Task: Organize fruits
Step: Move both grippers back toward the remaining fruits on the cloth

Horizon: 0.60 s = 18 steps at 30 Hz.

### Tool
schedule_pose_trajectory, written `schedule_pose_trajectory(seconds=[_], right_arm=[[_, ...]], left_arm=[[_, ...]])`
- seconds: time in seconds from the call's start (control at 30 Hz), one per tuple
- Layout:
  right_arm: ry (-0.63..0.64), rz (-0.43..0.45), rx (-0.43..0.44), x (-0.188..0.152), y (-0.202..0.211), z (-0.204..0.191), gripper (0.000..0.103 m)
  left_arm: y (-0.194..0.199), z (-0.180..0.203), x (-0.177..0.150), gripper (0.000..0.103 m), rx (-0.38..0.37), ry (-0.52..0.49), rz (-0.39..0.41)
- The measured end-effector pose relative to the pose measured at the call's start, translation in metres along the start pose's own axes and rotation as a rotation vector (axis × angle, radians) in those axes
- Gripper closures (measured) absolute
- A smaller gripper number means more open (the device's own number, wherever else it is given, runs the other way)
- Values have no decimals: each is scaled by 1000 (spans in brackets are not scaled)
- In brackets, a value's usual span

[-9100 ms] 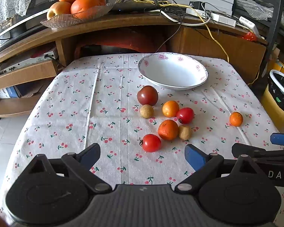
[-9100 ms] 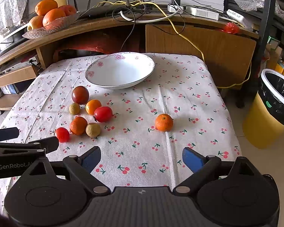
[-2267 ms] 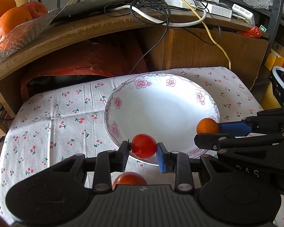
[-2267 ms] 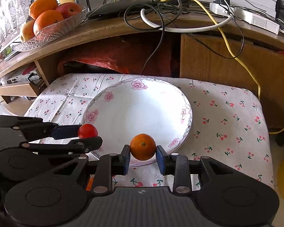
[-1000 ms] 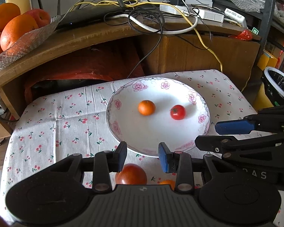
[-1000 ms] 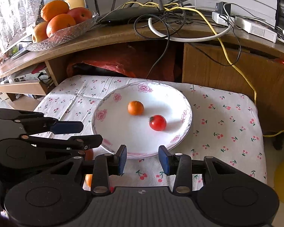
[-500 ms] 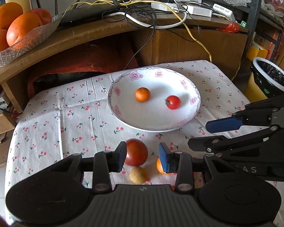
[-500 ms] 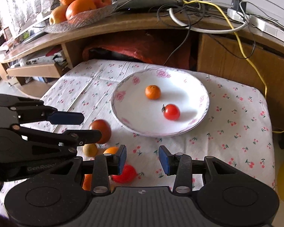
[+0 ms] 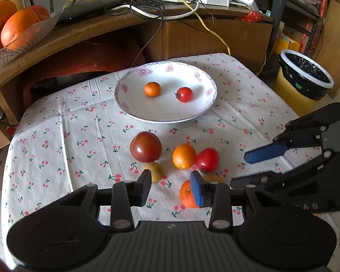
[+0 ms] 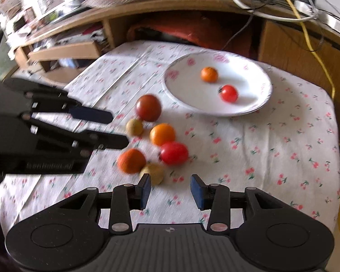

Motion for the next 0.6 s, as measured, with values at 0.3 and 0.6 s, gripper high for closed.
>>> schedule_pose_trajectory(seconds=[0.3,0.6], right_arm=[[68,-32,42,-1,-19,-14,67],[92,-47,51,4,-29,-20,72]], left_arm=[[1,-4,-8,58,-20,-12,-18],[2,-8,-16,58,-39,-21,-34]])
Point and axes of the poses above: each gripper's, at about its wrist camera, not at the fingertips, and y roughly against the way its jaws point, z to its right, x to its top, the point moved 6 cm from there along -y, roughly the way its jaws point, and after that the axes turned 2 degrees about y, right-handed, at the moved point
